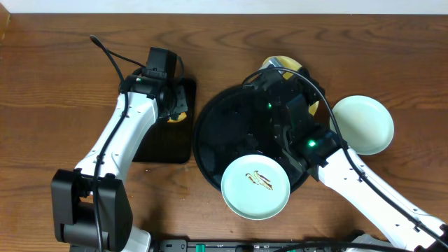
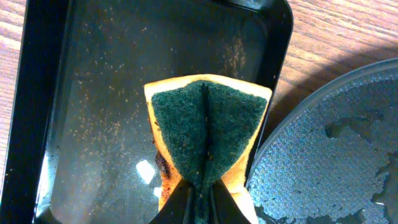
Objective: Clean dirty plates on tray and stack at the side
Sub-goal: 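Lift the yellow plate with the right gripper onto the light-blue plate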
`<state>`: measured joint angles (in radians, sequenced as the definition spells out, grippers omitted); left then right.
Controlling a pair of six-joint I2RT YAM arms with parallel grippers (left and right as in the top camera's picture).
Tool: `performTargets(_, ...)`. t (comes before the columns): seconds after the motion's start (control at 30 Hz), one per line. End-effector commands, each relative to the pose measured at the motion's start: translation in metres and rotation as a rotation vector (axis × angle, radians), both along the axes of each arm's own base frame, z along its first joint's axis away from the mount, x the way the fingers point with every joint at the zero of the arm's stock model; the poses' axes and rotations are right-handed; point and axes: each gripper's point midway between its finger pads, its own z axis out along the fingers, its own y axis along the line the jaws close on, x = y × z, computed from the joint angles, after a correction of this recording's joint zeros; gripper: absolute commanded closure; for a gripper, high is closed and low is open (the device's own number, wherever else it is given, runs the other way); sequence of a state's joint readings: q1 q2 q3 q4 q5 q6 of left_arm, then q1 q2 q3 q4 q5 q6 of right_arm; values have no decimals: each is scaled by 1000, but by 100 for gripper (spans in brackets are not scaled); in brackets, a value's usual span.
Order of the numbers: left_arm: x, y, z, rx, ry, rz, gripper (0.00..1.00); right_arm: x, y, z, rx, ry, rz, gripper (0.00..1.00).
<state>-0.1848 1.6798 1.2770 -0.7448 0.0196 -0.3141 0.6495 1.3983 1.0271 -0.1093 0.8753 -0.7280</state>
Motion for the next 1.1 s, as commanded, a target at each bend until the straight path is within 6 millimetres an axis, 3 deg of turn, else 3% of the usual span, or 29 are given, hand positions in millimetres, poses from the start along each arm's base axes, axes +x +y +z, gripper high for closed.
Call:
performTargets(0.0, -1, 3, 0, 11, 1, 0, 92, -1, -3, 16, -24, -33, -19, 99)
performTargets(0.2, -1, 3, 0, 11, 1, 0, 92, -1, -3, 17, -10, -40, -24, 99)
performTargets(0.4, -1, 3, 0, 11, 2, 0, 92, 2, -29, 6, 269, -92, -180, 99)
performTargets(0.53, -1, 3, 0, 11, 2, 0, 92, 5, -66, -14, 437, -79, -321, 99)
performTargets(0.73, -1, 3, 0, 11, 2, 0, 92, 7, -148, -35, 604, -85, -555, 99)
performTargets(0.9, -1, 3, 0, 11, 2, 0, 92, -12, -213, -65, 760, -51, -775, 99)
performTargets(1.07, -1, 3, 0, 11, 2, 0, 92, -32, -263, -101, 850, 3, -933, 99)
